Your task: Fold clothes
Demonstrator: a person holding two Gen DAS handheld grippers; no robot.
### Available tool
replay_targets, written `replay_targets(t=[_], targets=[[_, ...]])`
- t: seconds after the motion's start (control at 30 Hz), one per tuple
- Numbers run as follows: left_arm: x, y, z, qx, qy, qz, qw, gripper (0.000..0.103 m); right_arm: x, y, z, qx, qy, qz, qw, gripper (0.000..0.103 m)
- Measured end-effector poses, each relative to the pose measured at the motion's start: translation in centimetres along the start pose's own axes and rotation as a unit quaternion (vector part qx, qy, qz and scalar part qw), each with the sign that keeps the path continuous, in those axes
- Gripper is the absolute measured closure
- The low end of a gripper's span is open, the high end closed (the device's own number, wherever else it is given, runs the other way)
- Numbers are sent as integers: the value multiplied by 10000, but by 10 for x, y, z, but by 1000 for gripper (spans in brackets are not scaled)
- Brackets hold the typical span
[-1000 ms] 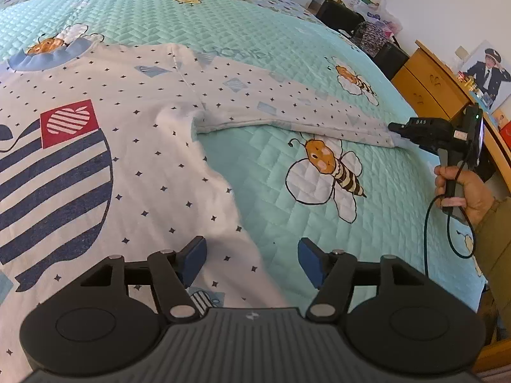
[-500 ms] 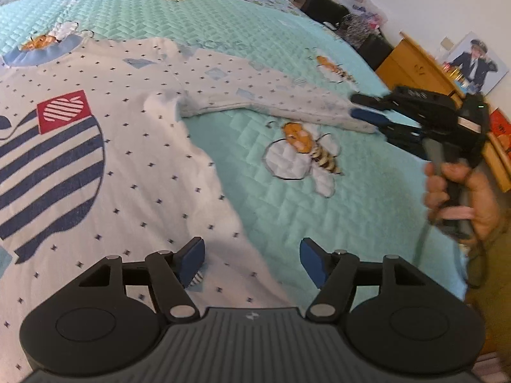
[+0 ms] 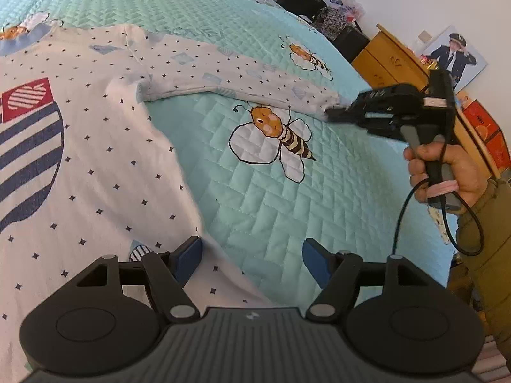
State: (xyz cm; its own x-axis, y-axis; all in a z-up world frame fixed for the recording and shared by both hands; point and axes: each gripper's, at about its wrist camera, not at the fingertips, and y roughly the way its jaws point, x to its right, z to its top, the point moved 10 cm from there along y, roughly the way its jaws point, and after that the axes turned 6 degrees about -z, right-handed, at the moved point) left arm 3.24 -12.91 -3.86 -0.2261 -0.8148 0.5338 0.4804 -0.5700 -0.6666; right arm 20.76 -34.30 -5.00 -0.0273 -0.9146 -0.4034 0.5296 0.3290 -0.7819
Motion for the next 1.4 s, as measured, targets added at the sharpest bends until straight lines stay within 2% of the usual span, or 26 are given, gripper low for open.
replay_targets(t=[0.07, 0.13, 0.23, 0.27, 0.3, 0.33, 0.43, 0.47, 0.53, 0.57, 0.6, 0.63, 0.67, 0.7, 0.73, 0.8, 0.87, 0.93, 1.03, 1.1, 1.17, 1.2, 1.3, 1.33, 1.37, 1.4], targets=[[0, 0, 0, 4, -13, -1, 10000, 31, -11, -13, 14, 330, -155, 45, 9993, 82], [2, 0, -1, -14, 4, 25, 10000, 31, -18, -13, 26, 518, -239, -56, 9984, 81], [2, 1, -1, -36, 13, 48, 10000, 31, 1, 12, 25, 212, -117, -465, 9986, 78], [2, 1, -1, -40, 30, 51, 10000, 31, 10, 19, 19, 85, -18, -591, 9982, 88], [2, 1, -1, -38, 43, 44, 10000, 30, 14, 16, 17, 177, -6, -587, 9981, 93], [2, 1, -1, -36, 56, 37, 10000, 30, 19, 13, 17, 205, 70, -630, 9978, 103], [2, 1, -1, -18, 78, 6, 10000, 28, 30, 2, 17, 316, 301, -694, 9966, 103], [2, 2, -1, -6, 79, -8, 10000, 27, 29, -1, 19, 377, 366, -663, 9964, 96], [2, 2, -1, 2, 76, -21, 10000, 25, 12, -6, 29, 651, 247, -375, 9969, 90], [2, 2, -1, 3, 71, -23, 10000, 25, 4, -8, 33, 779, 197, -226, 9965, 82], [3, 2, -1, 3, 65, -23, 10000, 25, -1, -8, 35, 812, 241, -54, 9964, 78], [3, 1, -1, 6, 62, -21, 10000, 25, -2, -2, 36, 743, 264, -46, 9969, 72], [3, 0, 0, 18, 56, -21, 10000, 25, 6, 10, 34, 600, 241, -335, 9973, 68], [4, -3, 1, 55, 37, -28, 10000, 25, 14, 20, 32, 474, 233, -612, 9967, 71], [4, -6, 2, 109, 17, -48, 9999, 25, 22, 20, 32, 506, 365, -791, 9949, 93], [3, -16, 4, 236, 32, -40, 9997, 25, 27, 15, 34, 642, 536, -1014, 9913, 94], [-4, -25, 6, 328, 26, 95, 9994, 25, -3, 9, 33, 833, 285, -774, 9931, 87], [-15, -36, 7, 391, -39, 211, 9990, 25, -34, 4, 31, 1001, 38, -502, 9937, 85], [-32, -54, 5, 473, -161, 390, 9980, 25, -107, 24, 18, 570, -240, 707, 9956, 81], [-43, -65, 3, 521, -246, 512, 9970, 25, -156, 46, 10, 153, -363, 1397, 9894, 81], [-53, -74, -1, 543, -325, 584, 9963, 25, -195, 67, 0, -290, -456, 1899, 9803, 80], [-59, -77, -3, 546, -365, 613, 9960, 25, -207, 78, -3, -443, -506, 2008, 9773, 80], [-74, -81, -10, 518, -491, 650, 9953, 25, -229, 118, -11, -952, -518, 1986, 9741, 79], [-77, -80, -12, 532, -542, 602, 9953, 25, -227, 128, -10, -995, -414, 1911, 9756, 85], [-79, -80, -12, 560, -577, 546, 9953, 25, -224, 137, -8, -1025, -297, 1839, 9771, 103], [-79, -81, -13, 581, -597, 509, 9952, 25, -218, 141, 0, -934, -53, 1810, 9790, 103]])
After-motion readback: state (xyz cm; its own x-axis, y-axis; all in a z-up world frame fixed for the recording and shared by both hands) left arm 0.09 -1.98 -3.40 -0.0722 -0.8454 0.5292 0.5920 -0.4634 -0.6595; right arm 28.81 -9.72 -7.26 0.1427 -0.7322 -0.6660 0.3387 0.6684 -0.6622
